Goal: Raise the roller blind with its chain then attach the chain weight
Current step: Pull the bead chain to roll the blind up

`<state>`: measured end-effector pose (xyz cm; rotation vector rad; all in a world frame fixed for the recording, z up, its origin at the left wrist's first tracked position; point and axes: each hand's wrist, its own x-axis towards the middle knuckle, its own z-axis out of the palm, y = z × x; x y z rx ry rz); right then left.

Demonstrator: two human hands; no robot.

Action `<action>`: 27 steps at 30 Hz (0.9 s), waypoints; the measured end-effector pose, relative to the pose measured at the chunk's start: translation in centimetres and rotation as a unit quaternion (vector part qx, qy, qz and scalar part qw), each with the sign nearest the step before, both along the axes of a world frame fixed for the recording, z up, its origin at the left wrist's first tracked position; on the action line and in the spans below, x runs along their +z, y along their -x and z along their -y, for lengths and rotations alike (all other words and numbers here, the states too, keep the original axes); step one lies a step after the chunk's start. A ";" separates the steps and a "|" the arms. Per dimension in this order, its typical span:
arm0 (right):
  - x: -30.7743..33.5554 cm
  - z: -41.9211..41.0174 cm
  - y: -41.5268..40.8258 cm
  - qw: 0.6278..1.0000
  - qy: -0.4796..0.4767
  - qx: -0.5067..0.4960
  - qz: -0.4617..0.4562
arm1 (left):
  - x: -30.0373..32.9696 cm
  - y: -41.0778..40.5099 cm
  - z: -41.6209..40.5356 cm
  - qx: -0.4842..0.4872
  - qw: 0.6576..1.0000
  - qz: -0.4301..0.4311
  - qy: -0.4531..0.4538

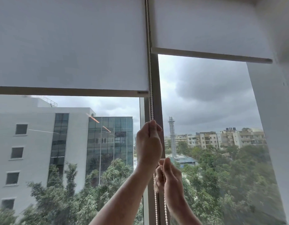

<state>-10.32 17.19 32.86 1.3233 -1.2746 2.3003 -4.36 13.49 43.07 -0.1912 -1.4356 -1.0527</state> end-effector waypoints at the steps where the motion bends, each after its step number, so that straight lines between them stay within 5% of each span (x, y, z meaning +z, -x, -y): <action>1: 0.9 -0.6 0.4 1.000 -0.006 0.006 0.002 | -0.6 0.1 0.5 0.004 1.000 -0.003 0.001; 12: 16.1 -1.3 -1.4 0.995 -0.033 0.095 0.025 | -8.0 1.1 0.9 -0.025 0.999 0.023 0.012; 15: 18.0 -0.2 -2.6 0.998 -0.006 0.051 0.028 | -8.3 0.9 0.4 -0.059 0.998 0.016 0.016; 20: 16.7 1.3 -3.2 0.987 0.047 -0.129 -0.083 | -9.2 1.2 1.9 -0.103 0.993 0.052 0.022; 23: 13.7 1.9 -2.7 0.981 0.056 -0.148 -0.109 | -10.1 1.2 3.2 -0.186 0.977 0.100 0.000; 27: 9.3 2.7 -1.9 0.986 0.051 -0.123 -0.097 | -9.6 1.5 5.3 -0.100 0.988 0.112 0.029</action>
